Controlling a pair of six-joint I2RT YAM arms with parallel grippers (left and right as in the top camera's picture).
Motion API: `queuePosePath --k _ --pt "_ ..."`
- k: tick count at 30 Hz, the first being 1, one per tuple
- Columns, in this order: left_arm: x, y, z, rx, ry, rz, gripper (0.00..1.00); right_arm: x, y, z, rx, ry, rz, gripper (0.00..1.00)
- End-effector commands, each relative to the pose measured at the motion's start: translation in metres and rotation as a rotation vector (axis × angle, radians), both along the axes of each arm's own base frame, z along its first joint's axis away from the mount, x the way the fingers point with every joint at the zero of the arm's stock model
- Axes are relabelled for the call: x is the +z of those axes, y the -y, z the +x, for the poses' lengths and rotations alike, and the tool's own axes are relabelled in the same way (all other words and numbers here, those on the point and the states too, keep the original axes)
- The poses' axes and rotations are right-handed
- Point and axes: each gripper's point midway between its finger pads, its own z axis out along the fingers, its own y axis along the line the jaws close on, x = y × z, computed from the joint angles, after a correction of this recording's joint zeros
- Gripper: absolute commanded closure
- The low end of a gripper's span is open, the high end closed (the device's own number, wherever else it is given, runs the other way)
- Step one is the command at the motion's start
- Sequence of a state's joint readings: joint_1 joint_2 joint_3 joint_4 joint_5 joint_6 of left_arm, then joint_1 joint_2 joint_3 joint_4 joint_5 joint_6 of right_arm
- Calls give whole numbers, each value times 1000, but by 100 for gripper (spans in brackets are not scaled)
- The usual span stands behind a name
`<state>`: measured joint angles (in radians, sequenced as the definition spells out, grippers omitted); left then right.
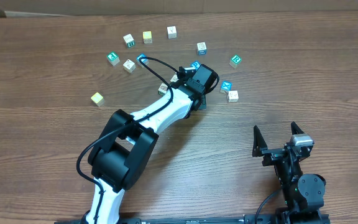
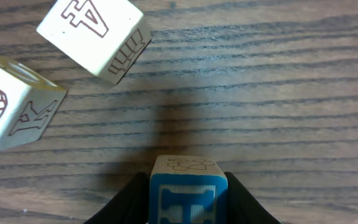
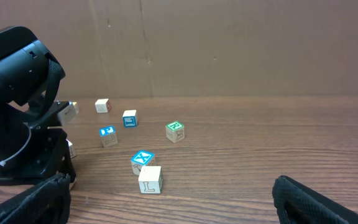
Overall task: Form a tower
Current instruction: 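Lift the blue block with the left gripper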
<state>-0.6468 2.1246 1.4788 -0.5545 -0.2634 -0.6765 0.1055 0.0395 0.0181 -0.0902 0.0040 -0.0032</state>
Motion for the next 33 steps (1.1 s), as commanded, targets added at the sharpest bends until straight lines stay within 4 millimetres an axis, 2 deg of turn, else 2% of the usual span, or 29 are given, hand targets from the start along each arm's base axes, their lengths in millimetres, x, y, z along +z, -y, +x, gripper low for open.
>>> queuePosePath --k 1,8,11,15,18,23,25,31,33 --pt "28 5 12 -40 56 3 70 -4 -1 0 4 -6 2 0" --pt "51 -2 2 -47 33 23 69 -4 -1 0 4 -6 2 0" --pt "68 -8 -3 -45 29 26 67 -4 -1 0 4 -6 2 0" --pt "94 -24 -20 -4 15 41 65 -4 -1 0 4 -6 2 0" --pt "102 -38 -30 63 -1 59 64 -4 -1 0 4 -6 2 0" --pt "89 -50 -46 106 -63 92 63 -4 -1 0 4 -6 2 0" --pt "80 -50 -47 93 -62 98 61 -4 -1 0 4 -6 2 0" --pt "67 -29 -21 -191 62 132 39 -4 -1 0 4 -6 2 0" --pt "61 -28 -22 -193 60 112 36 -4 -1 0 4 -6 2 0"
